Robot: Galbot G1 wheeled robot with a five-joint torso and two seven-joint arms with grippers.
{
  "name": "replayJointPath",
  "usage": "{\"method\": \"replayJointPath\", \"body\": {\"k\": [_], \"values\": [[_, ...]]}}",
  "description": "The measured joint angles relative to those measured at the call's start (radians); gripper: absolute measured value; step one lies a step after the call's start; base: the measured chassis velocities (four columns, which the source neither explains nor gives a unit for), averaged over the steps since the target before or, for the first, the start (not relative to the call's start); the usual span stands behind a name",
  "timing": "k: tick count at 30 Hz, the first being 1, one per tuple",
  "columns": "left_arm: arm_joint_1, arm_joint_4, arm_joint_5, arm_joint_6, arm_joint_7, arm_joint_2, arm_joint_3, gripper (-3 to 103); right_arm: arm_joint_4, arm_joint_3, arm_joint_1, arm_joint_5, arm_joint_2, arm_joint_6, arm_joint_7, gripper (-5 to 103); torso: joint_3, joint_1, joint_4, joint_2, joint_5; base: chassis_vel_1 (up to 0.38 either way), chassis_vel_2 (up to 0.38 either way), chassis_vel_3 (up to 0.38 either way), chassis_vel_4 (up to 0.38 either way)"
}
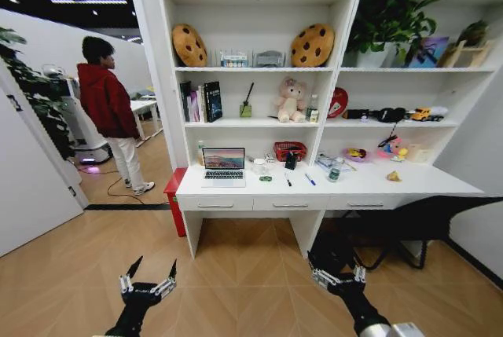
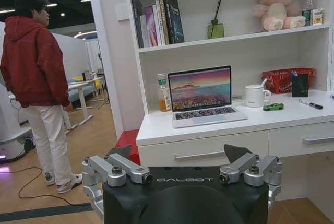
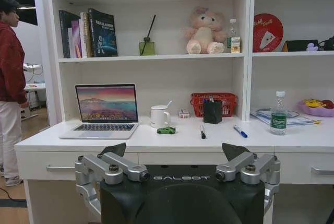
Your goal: Organize the objects on the table.
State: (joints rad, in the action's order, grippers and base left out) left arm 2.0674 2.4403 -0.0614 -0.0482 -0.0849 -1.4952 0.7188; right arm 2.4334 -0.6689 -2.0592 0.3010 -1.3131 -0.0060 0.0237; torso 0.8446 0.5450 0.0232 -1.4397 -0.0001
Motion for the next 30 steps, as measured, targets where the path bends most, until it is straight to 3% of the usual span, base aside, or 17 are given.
{"method": "replayJointPath", "body": {"k": [30], "values": [[-0.008,0.013,-0.011,0.001,0.001,-0.009,-0.005,97,0.002,0.005,0.001,0.015,-0.015,0.018,-0.007,100,0.0,0.0,0.0,0.0,0.0,0.0,0.0,0.0,0.0]]}}
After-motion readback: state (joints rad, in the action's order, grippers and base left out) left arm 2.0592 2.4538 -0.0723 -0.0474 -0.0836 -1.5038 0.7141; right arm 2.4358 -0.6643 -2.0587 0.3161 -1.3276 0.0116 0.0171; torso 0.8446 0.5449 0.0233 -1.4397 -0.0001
